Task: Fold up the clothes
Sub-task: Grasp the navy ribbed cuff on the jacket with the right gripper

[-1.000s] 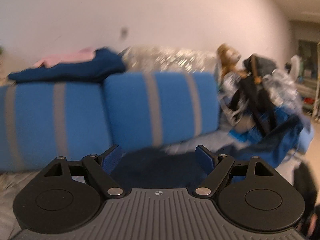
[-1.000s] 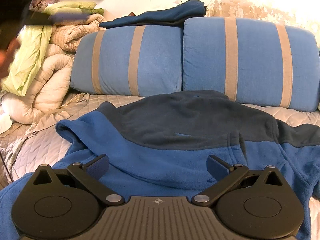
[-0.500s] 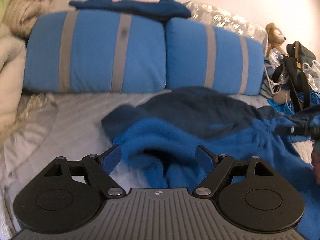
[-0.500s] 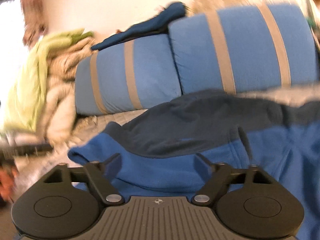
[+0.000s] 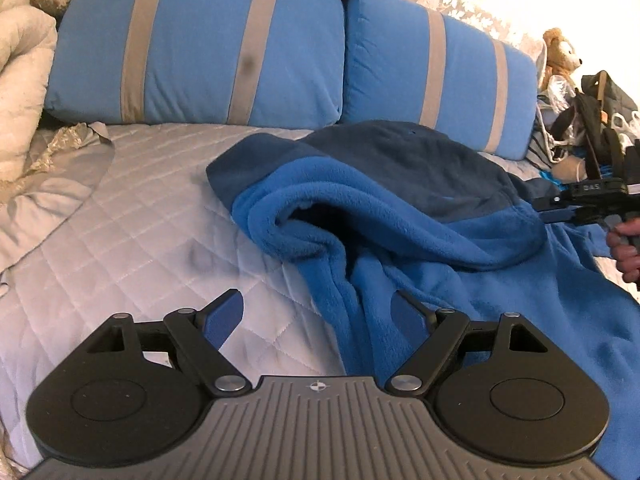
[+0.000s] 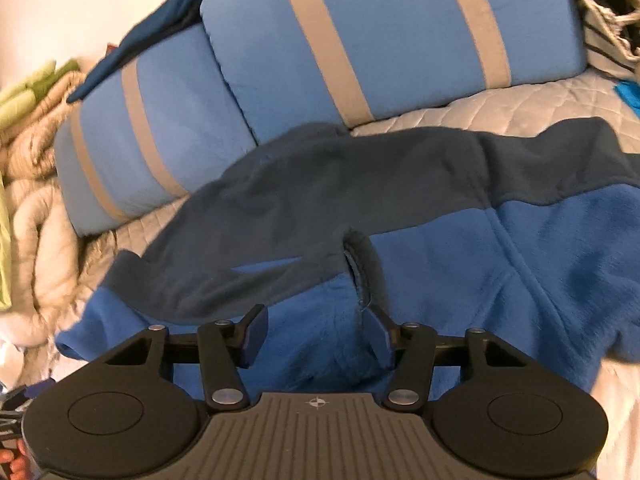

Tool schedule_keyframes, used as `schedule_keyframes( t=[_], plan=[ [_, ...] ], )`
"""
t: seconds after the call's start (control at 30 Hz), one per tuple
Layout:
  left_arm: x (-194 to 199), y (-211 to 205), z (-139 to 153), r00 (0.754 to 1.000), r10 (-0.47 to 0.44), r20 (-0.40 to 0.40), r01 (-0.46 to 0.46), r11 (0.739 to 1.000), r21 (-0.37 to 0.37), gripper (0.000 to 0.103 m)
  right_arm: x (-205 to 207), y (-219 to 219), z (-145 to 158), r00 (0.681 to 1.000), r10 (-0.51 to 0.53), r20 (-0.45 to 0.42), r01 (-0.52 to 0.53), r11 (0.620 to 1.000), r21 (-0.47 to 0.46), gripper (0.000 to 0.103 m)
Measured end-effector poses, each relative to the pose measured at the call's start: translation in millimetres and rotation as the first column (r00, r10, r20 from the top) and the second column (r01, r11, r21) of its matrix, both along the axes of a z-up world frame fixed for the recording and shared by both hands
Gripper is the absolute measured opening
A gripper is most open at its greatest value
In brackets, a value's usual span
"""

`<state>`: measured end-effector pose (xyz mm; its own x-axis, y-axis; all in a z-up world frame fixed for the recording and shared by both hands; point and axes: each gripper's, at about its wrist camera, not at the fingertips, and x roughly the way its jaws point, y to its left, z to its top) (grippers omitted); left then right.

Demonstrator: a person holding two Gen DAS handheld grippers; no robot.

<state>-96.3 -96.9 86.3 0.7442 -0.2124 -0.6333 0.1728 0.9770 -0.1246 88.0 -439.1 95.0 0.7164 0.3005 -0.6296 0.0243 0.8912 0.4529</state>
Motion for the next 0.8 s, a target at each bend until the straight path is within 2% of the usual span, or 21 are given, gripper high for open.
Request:
schedule_keyframes(
  t=[0.03, 0.07, 0.1, 0.13, 0.37, 0.43, 0.53, 0.6, 0.63, 0.67, 0.8],
  plan=[
    [0.2, 0.5, -1.5, 1.000, 0.002, -0.006, -0.002, 1.000, -0.002, 0.081, 3.7, 1.5, -2.9, 1.000, 0.006, -0.009, -0.006, 1.000, -0.005, 0.051],
    [0.2, 1.1, -2.8, 1.000, 0.004, -0.011, -0.004, 1.000, -0.004, 0.081, 7.1, 2.6, -5.8, 1.000, 0.005, -0.024, -0.005, 1.000, -0.014, 0.039],
    [-0.5, 2.0, -3.2, 1.000, 0.006, -0.013, -0.006, 1.000, -0.006, 0.081, 9.7, 3.0, -8.5, 0.999, -0.007, -0.044, 0.006, 0.999, -0.036, 0.032],
    [-1.2, 2.9, -3.7, 1.000, 0.007, -0.016, -0.007, 1.000, -0.007, 0.081, 11.4, 2.9, -11.0, 0.998, -0.020, -0.061, 0.017, 0.998, -0.059, 0.017],
    [-2.4, 10.9, -8.2, 0.999, 0.025, -0.043, -0.027, 0.999, -0.032, 0.081, -8.4, 2.4, -17.3, 0.992, 0.005, -0.130, -0.022, 0.992, -0.124, 0.016],
    [-1.4, 12.7, -9.0, 0.998, 0.037, -0.051, -0.039, 0.998, -0.045, 0.081, -13.2, 3.0, -16.2, 0.989, 0.026, -0.143, -0.045, 0.990, -0.131, 0.016],
    [-1.0, 12.5, -8.2, 0.998, 0.043, -0.053, -0.046, 0.997, -0.060, 0.081, -16.9, -4.4, -11.1, 0.989, 0.010, -0.147, -0.023, 0.996, -0.086, 0.026],
    [-1.0, 10.5, -7.4, 0.998, 0.038, -0.050, -0.041, 0.998, -0.057, 0.081, -15.2, -12.1, -8.6, 0.990, -0.007, -0.142, 0.003, 1.000, -0.030, 0.042],
    [-0.8, 9.4, -7.2, 0.998, 0.037, -0.050, -0.039, 0.998, -0.054, 0.081, -13.7, -15.8, -7.9, 0.990, -0.012, -0.139, 0.012, 1.000, -0.002, 0.053],
    [-0.5, 8.4, -7.0, 0.998, 0.036, -0.050, -0.039, 0.998, -0.052, 0.081, -12.2, -19.6, -7.2, 0.991, -0.018, -0.136, 0.022, 0.999, 0.027, 0.057],
    [-0.8, 6.4, -6.5, 0.998, 0.038, -0.052, -0.041, 0.998, -0.052, 0.081, -0.9, -35.2, -16.9, 0.986, -0.035, -0.164, 0.061, 0.986, 0.158, 0.060]
  ],
)
